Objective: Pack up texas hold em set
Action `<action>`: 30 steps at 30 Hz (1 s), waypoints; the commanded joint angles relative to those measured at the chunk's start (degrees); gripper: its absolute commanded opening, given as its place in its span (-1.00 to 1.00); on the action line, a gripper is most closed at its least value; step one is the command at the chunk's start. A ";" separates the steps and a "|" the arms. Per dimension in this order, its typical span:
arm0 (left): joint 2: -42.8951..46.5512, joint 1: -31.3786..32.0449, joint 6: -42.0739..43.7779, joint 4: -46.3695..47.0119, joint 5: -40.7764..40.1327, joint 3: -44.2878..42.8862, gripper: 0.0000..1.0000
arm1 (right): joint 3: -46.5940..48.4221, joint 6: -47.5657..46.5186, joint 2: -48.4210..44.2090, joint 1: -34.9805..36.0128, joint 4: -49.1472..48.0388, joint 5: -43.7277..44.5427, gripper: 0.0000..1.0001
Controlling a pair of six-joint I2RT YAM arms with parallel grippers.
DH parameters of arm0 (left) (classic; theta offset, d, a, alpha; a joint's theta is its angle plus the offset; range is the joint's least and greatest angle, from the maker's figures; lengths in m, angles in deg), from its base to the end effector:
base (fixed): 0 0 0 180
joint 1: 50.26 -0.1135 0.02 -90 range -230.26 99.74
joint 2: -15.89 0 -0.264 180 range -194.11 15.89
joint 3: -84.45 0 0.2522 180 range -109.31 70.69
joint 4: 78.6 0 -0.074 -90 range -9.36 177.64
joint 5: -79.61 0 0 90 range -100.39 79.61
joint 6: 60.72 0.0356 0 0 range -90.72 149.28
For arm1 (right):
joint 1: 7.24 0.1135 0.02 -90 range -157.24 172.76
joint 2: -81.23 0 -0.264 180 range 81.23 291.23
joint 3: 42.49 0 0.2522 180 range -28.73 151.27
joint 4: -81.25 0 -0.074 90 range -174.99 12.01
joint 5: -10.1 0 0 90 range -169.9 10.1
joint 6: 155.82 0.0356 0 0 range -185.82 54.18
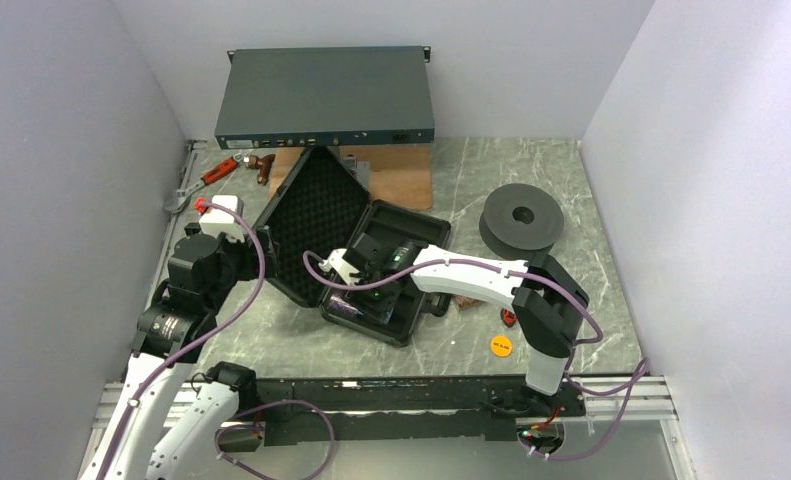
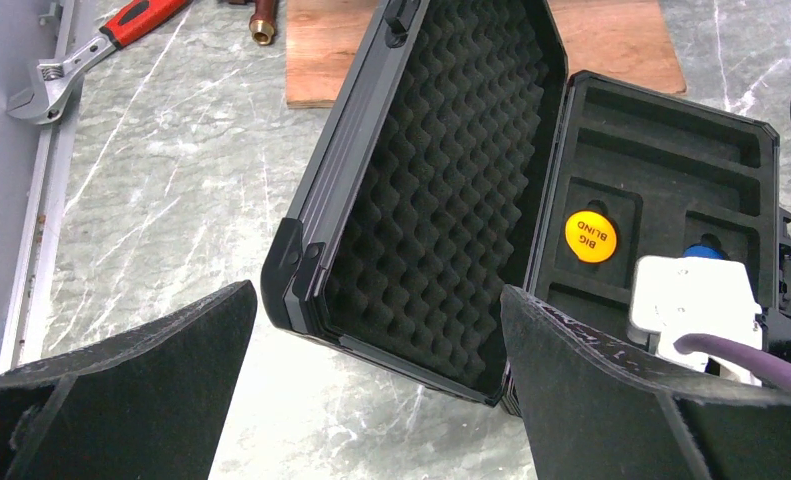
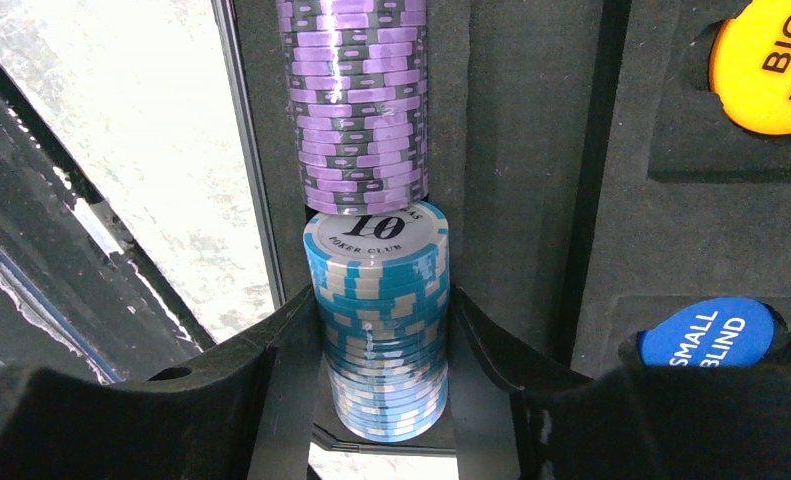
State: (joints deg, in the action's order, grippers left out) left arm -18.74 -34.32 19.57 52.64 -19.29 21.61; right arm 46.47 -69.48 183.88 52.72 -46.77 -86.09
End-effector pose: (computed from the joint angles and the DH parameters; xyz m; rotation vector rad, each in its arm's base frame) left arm 0.1239 -0.0296 0.3444 0.0009 1.9278 -0.1501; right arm 0.1809 0.3204 0.2117 -1.4971 2.3520 0.4164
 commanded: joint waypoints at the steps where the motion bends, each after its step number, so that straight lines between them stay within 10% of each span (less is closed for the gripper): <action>1: 0.22 0.31 0.40 0.88 -0.85 -0.35 0.98 | 1.56 0.02 2.36 1.10 -2.57 -0.17 -1.00; 9: 0.19 0.32 0.41 0.90 -0.83 -0.31 0.98 | 1.22 0.62 2.12 1.65 -3.15 0.13 -0.97; 11: 0.22 0.32 0.41 0.90 -0.80 -0.31 0.98 | 1.27 0.67 2.12 1.73 -3.15 0.30 -0.63; 30: 0.42 0.32 0.42 0.81 -0.94 -0.31 0.98 | 0.48 0.76 1.18 2.00 -4.20 -0.75 -0.07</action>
State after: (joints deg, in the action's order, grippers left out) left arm -18.74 -34.25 19.57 52.64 -19.32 21.61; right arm 46.87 -69.28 184.23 53.73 -46.38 -84.26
